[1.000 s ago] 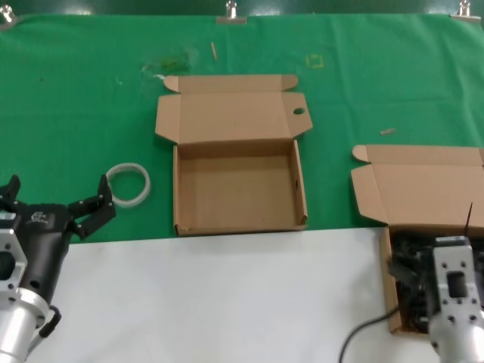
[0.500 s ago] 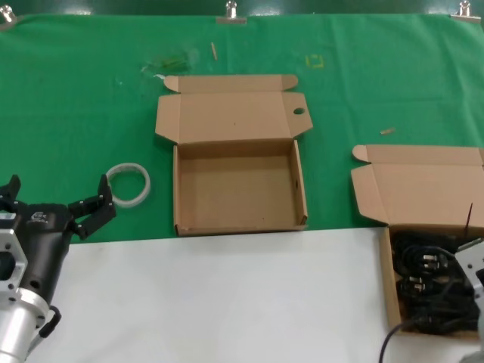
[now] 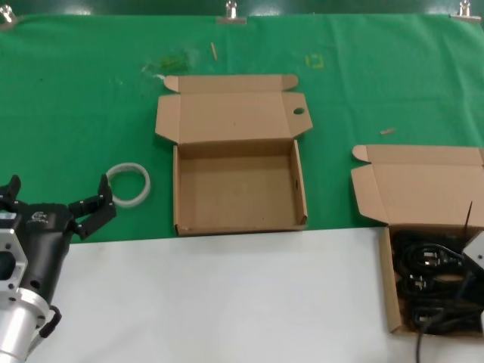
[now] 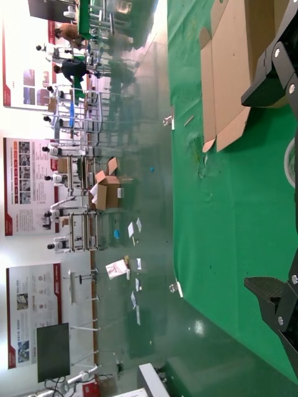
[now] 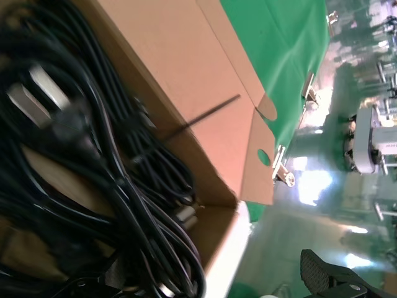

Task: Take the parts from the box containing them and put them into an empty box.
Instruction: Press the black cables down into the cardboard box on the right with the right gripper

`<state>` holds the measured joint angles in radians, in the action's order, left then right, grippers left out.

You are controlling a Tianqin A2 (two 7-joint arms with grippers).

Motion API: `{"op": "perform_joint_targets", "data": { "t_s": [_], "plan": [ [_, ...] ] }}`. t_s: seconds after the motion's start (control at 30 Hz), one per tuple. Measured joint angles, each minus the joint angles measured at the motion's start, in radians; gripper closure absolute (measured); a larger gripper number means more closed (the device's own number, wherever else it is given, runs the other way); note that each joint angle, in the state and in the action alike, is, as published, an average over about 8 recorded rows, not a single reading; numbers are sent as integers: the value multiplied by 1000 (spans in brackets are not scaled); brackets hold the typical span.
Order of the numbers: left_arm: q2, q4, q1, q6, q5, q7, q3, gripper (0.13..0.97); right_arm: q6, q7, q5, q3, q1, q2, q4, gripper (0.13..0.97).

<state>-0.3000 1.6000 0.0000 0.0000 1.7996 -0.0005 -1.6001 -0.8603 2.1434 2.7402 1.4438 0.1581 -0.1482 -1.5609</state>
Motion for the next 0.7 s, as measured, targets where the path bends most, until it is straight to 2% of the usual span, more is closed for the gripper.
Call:
{"op": "perform_joint_targets", "data": {
  "t_s": [0.17, 0.33, 0.53, 0.7],
  "plan": [
    [0, 0, 0, 0, 0, 0, 0, 132, 31, 136, 9, -79, 40, 17, 36, 133],
    [0, 0, 0, 0, 0, 0, 0, 132, 47, 213, 12, -128, 67, 36, 55, 154],
    [0, 0, 0, 0, 0, 0, 0, 132, 52, 267, 13, -157, 81, 63, 54, 163],
    [0, 0, 0, 0, 0, 0, 0, 132, 48, 265, 13, -148, 75, 82, 38, 226]
  ]
}}
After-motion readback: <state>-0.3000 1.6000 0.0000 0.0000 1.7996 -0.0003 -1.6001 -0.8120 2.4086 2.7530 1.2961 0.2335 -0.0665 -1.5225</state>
